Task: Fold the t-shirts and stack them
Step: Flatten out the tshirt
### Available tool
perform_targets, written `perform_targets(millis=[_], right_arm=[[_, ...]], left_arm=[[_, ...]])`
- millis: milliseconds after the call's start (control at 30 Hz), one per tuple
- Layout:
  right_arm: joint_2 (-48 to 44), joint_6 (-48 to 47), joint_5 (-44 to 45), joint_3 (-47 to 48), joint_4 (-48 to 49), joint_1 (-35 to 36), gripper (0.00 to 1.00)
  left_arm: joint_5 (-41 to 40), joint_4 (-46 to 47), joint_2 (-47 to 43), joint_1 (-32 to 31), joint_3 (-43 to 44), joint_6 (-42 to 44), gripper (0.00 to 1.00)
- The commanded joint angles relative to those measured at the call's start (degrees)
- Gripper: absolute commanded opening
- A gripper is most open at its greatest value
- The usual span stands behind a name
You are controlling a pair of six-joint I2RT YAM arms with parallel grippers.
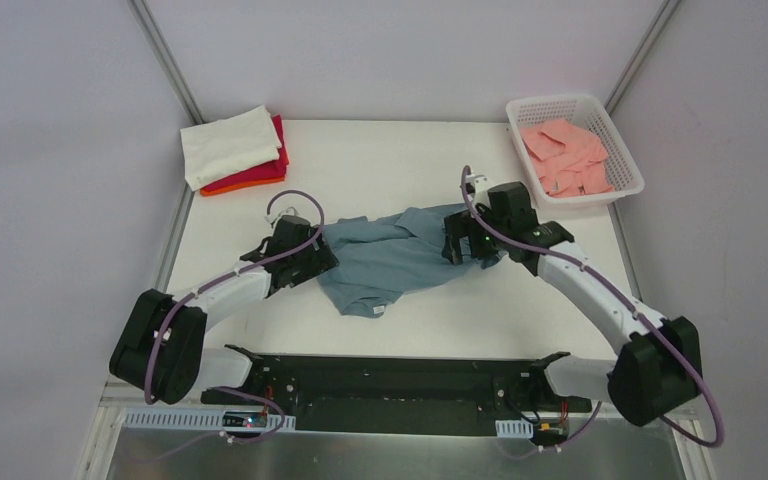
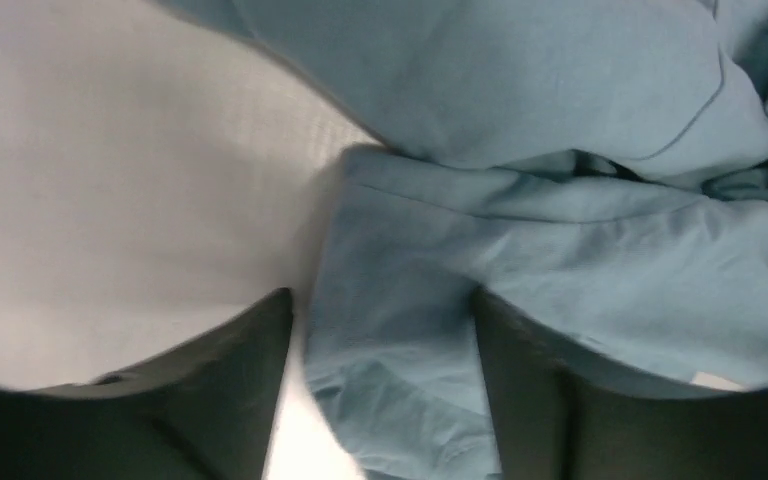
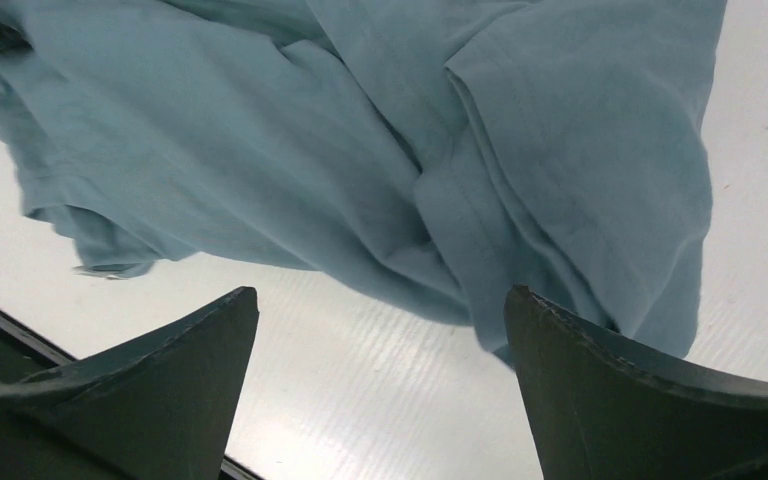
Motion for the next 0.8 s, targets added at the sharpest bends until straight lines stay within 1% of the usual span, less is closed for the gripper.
perform_targets(millis=[0,67,133,167,333,500,600,700,767], right_arm=[[7.46,-10.70,3.93,7.41,-3.17,-0.30,0.98],[12.13,-12.78,5.55,10.34,-4.85,-0.39,0.98],[15.49,-14.01,6.09,13.22,-7.00,-0.42,0.98],[16.86,-14.55,6.16,14.53,-7.66,-0.40,0.98],[20.62,-18.35,6.44,17.19,-7.72,-0.40,0.99],[25.94,-18.41,12.62,20.56,-7.36,-0.78,0.99],[28.19,-17.85,13.10,21.51,-6.13,-1.14,0.95],[29.59,-16.94,12.97,21.69,-2.87,-1.26,0.91],[30.71,-15.46,10.72,22.11,0.73,-1.46,0.84]], left_arm=[[7.25,4.98,4.22,0.11,0.21,-0.08,0.55],[7.91,5.55,5.80,0.11,0.72,0.37,0.37],[6.70,5.23,6.64,0.20,1.20,0.48,0.03],[6.19,5.08,6.76,0.20,1.42,0.55,0.00],[4.73,5.20,4.89,0.19,1.50,1.79,0.00],[5.04,4.98,3.71,0.20,1.61,2.63,0.00],[5.11,4.66,3.77,0.20,1.76,2.73,0.00],[4.97,4.43,3.68,0.20,1.79,3.03,0.00],[4.91,4.42,3.52,0.20,1.79,3.23,0.00]])
